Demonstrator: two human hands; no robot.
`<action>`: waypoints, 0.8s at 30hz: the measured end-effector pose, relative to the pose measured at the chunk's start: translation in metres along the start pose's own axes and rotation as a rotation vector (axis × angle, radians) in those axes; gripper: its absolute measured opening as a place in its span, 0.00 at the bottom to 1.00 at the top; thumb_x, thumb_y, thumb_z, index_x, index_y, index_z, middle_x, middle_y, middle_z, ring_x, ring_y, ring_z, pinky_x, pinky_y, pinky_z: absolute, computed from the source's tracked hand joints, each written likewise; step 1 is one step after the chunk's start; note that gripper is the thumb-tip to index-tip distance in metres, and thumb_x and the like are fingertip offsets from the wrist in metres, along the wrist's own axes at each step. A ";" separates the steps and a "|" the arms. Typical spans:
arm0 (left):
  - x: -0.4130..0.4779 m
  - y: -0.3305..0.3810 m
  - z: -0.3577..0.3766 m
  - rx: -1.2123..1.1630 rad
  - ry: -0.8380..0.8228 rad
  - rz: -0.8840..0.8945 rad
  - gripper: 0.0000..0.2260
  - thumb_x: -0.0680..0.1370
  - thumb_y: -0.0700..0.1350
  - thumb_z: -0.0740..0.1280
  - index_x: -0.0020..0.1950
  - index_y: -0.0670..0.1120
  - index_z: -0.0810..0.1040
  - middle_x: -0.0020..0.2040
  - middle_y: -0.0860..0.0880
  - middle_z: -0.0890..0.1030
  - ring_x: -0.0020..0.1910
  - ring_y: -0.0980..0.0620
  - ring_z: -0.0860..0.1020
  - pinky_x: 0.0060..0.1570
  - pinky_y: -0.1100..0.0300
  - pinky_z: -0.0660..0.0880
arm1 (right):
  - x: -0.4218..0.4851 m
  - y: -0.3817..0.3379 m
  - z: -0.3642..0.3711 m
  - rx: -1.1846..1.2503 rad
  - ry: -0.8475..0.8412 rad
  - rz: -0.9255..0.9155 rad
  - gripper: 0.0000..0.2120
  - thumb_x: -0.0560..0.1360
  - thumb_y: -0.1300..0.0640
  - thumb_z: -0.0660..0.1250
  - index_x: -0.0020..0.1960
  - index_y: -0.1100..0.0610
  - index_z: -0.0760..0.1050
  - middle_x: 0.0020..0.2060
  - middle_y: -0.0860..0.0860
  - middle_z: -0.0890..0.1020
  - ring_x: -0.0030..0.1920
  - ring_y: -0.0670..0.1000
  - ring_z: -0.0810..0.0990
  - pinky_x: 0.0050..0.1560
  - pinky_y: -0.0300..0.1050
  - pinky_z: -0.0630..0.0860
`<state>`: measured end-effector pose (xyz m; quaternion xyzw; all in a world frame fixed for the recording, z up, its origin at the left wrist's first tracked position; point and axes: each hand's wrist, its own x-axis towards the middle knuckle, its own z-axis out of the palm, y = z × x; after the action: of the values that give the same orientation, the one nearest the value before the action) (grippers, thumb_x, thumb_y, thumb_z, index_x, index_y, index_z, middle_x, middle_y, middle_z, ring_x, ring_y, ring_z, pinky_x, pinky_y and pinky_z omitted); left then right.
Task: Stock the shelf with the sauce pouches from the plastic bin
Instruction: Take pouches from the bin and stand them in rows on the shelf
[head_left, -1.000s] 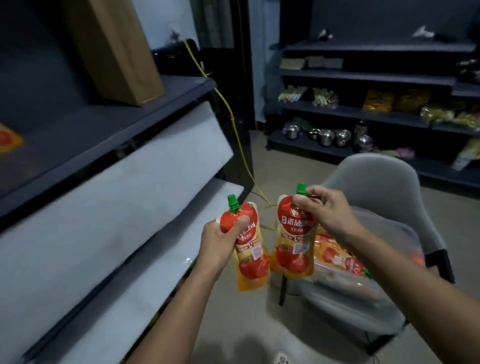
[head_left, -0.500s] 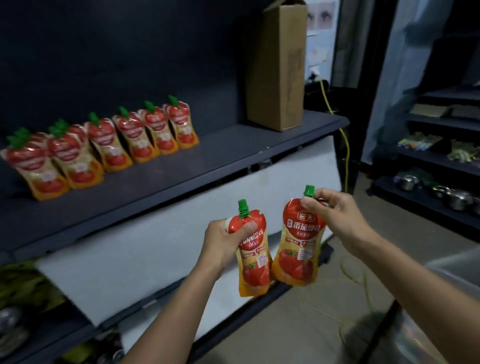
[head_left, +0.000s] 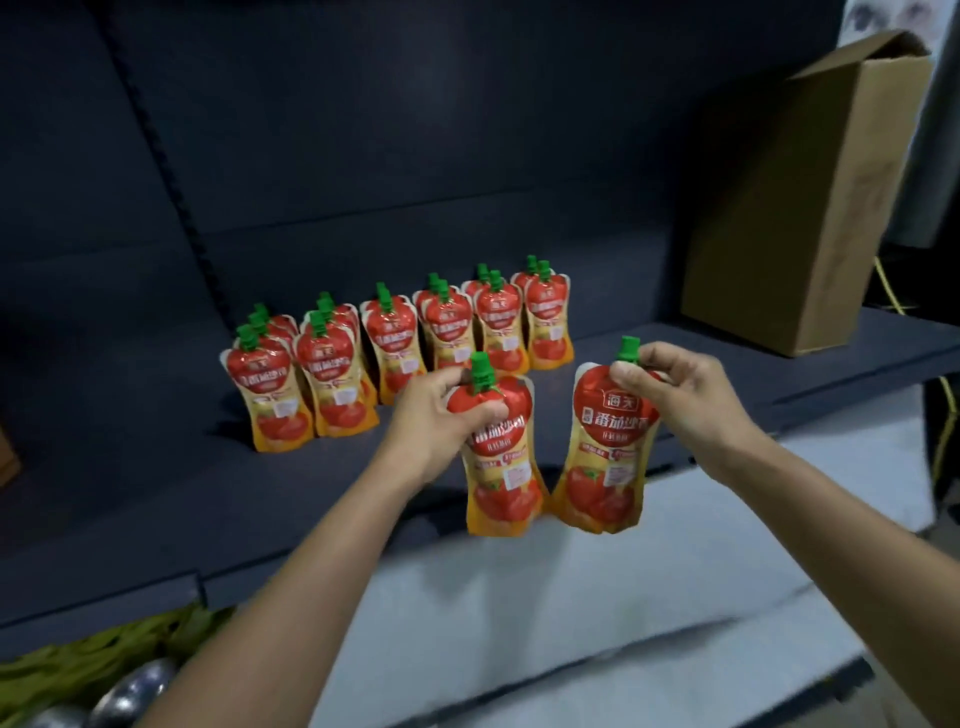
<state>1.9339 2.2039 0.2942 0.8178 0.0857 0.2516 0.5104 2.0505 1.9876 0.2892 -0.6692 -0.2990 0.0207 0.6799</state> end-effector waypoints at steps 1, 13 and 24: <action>0.011 0.000 -0.013 0.005 0.007 0.017 0.10 0.72 0.36 0.74 0.52 0.43 0.81 0.45 0.53 0.84 0.41 0.62 0.83 0.40 0.69 0.78 | 0.013 0.000 0.011 0.007 -0.008 -0.015 0.02 0.74 0.57 0.70 0.43 0.55 0.79 0.35 0.45 0.85 0.37 0.42 0.83 0.33 0.32 0.75; 0.133 -0.041 -0.080 0.147 0.038 -0.018 0.14 0.73 0.39 0.74 0.58 0.46 0.79 0.50 0.53 0.82 0.44 0.59 0.81 0.48 0.60 0.80 | 0.127 0.022 0.096 0.041 -0.143 -0.062 0.08 0.74 0.59 0.70 0.51 0.61 0.79 0.46 0.50 0.85 0.46 0.46 0.85 0.42 0.37 0.81; 0.191 -0.054 -0.094 0.694 -0.048 -0.078 0.16 0.72 0.41 0.76 0.54 0.51 0.75 0.59 0.46 0.78 0.55 0.47 0.79 0.51 0.52 0.80 | 0.177 0.050 0.097 -0.177 -0.414 0.037 0.06 0.72 0.61 0.72 0.49 0.58 0.79 0.49 0.48 0.84 0.50 0.46 0.82 0.45 0.39 0.79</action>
<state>2.0569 2.3796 0.3417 0.9445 0.1853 0.1683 0.2129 2.1719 2.1554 0.3030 -0.7131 -0.4203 0.1437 0.5424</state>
